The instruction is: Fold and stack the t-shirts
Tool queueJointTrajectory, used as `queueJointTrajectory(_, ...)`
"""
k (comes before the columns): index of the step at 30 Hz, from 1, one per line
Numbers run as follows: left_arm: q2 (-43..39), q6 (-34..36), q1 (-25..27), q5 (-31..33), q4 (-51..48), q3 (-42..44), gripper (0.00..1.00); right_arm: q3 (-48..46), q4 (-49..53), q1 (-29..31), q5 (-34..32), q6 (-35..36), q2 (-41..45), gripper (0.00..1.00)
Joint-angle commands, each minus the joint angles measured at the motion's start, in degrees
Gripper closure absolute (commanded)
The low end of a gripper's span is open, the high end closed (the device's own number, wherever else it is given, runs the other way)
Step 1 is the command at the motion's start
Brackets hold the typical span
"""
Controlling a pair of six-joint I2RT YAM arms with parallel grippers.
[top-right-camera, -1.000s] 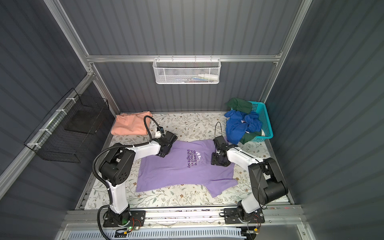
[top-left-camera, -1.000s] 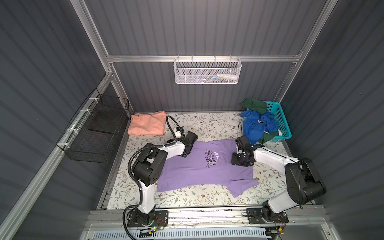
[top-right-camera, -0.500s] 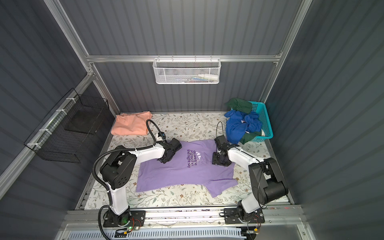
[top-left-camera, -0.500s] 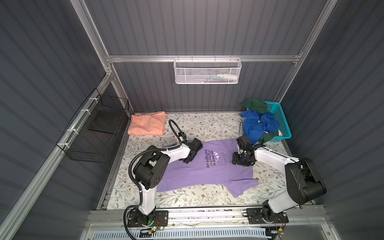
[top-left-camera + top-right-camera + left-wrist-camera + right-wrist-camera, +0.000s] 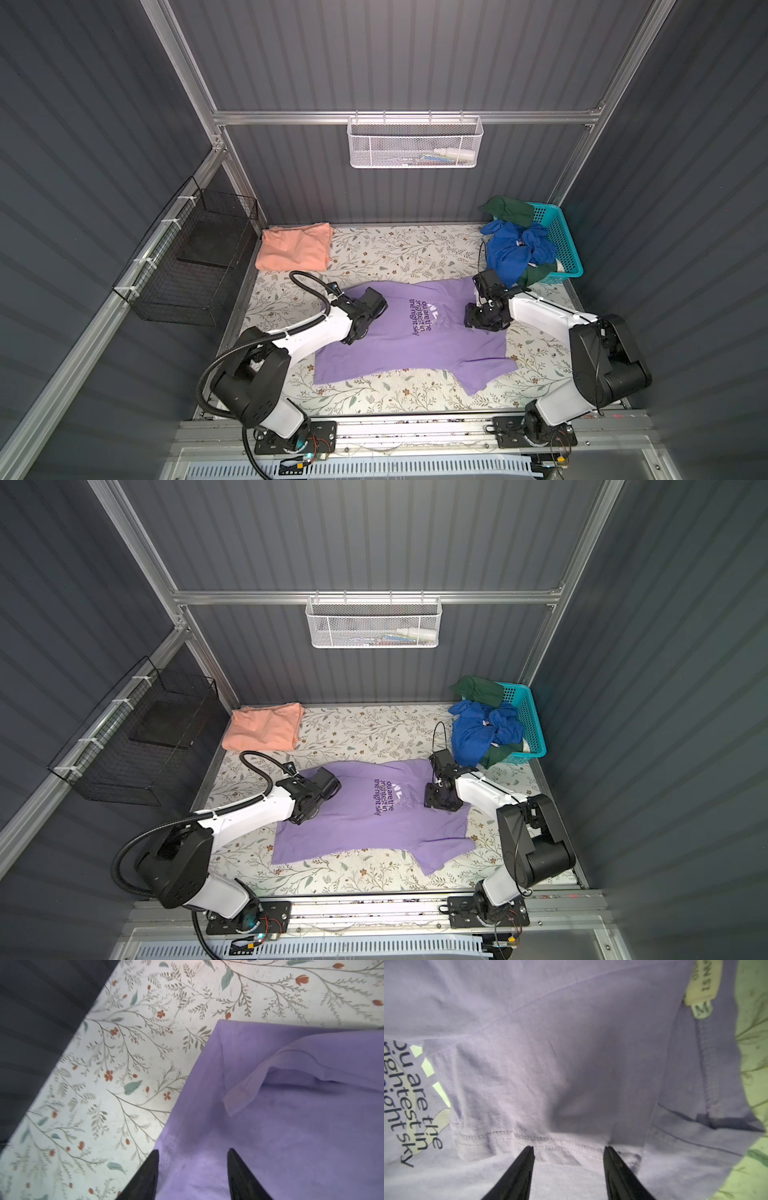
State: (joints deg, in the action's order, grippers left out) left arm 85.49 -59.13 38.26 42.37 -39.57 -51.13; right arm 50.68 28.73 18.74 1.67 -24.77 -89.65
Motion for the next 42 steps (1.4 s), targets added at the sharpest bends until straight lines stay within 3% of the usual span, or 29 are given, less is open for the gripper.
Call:
queueJointTrajectory(1,-5.6,-4.4,-5.5,-10.7,7.9,5.5,0.53,1.8,1.5,-0.2,0.5,0.5,-1.1,0.44)
queueJointTrajectory(3,-10.0,-6.3,-10.3,-17.5,14.1,10.8,0.53,2.2,1.8,-0.2,0.9,0.5,-1.3,0.44)
queueJointTrajectory(7,-16.8,-9.2,-14.2,-20.4,17.8,15.6,0.51,2.2,1.8,-0.2,0.5,0.3,-0.8,0.44)
queueJointTrajectory(10,-19.1,-9.4,-19.4,-27.4,22.2,17.2,0.48,2.1,1.8,-0.2,0.7,0.4,-0.8,0.44)
queueJointTrajectory(12,-19.1,-9.7,-23.3,-33.5,26.0,18.1,0.48,2.1,1.8,-0.2,0.8,0.3,-1.0,0.44)
queueJointTrajectory(16,-16.5,-10.9,-26.2,-40.2,30.5,17.0,0.46,2.0,1.9,-0.2,0.5,0.4,-0.7,0.44)
queueJointTrajectory(21,-9.4,-19.5,-27.7,-50.7,43.0,19.2,0.46,1.7,1.9,-0.2,-0.3,0.3,0.0,0.44)
queueJointTrajectory(25,-5.7,-19.4,-27.7,-52.0,43.3,17.5,0.48,1.4,1.9,-0.2,-0.7,0.5,0.3,0.44)
queueJointTrajectory(32,-5.9,-18.6,-27.7,-47.9,41.6,16.6,0.49,0.9,1.3,-0.2,-0.9,0.6,0.3,0.44)
queueJointTrajectory(42,-1.0,-19.6,-27.6,-49.5,46.3,16.3,0.53,1.4,1.1,-0.3,-1.0,1.0,-0.9,0.45)
